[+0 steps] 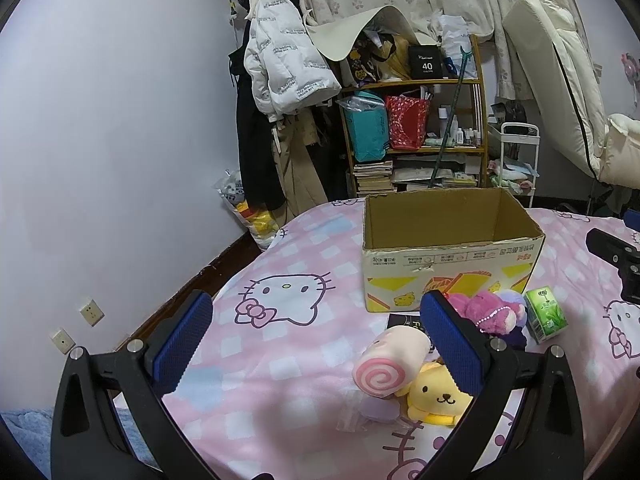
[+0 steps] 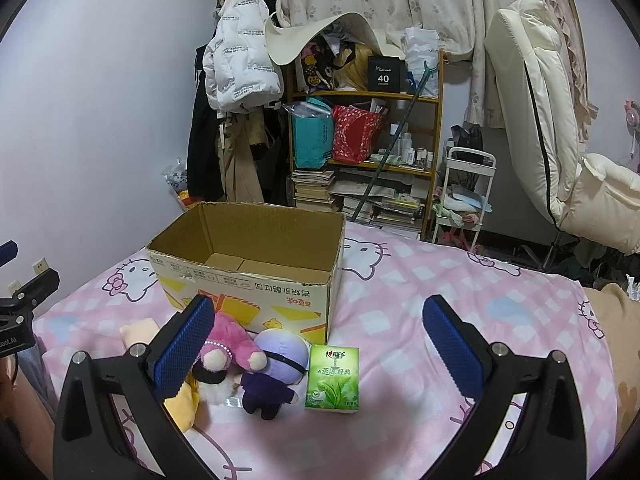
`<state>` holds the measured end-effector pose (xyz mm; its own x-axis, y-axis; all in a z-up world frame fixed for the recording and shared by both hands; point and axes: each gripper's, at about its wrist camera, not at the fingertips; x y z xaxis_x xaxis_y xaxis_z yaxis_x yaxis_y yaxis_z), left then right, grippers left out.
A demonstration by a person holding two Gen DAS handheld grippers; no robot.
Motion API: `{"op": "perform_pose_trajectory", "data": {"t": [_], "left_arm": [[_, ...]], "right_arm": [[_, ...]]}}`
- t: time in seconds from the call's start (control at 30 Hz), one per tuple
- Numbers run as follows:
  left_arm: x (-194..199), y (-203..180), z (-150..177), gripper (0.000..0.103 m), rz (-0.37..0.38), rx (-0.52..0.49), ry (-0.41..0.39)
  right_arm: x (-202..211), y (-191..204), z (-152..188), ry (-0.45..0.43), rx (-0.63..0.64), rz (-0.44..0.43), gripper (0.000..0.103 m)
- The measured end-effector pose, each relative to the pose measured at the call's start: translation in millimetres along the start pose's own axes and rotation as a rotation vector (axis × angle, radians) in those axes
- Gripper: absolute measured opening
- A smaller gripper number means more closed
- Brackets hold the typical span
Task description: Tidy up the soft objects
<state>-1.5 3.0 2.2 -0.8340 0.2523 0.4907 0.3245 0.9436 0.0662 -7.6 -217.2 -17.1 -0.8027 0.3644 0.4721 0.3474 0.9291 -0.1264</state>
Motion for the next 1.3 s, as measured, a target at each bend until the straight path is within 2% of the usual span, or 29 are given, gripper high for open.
{"op": "perform_pose_trajectory", "data": {"t": [1.3], "left_arm": [[0.7, -2.7, 1.6, 0.102, 0.001, -0.010, 0.005]], "right_arm": [[-0.1, 1.8, 0.9, 0.003, 0.001, 0.001, 0.103]]}}
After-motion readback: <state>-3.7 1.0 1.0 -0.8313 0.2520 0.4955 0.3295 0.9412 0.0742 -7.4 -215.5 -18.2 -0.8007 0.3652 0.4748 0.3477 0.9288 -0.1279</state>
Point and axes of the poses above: each gripper's, at about its wrist camera, not at the fingertips, and x roughly against the way its jaws point, y to its left, z to its underside, and after that the axes turned 15 degrees about z, right-handed
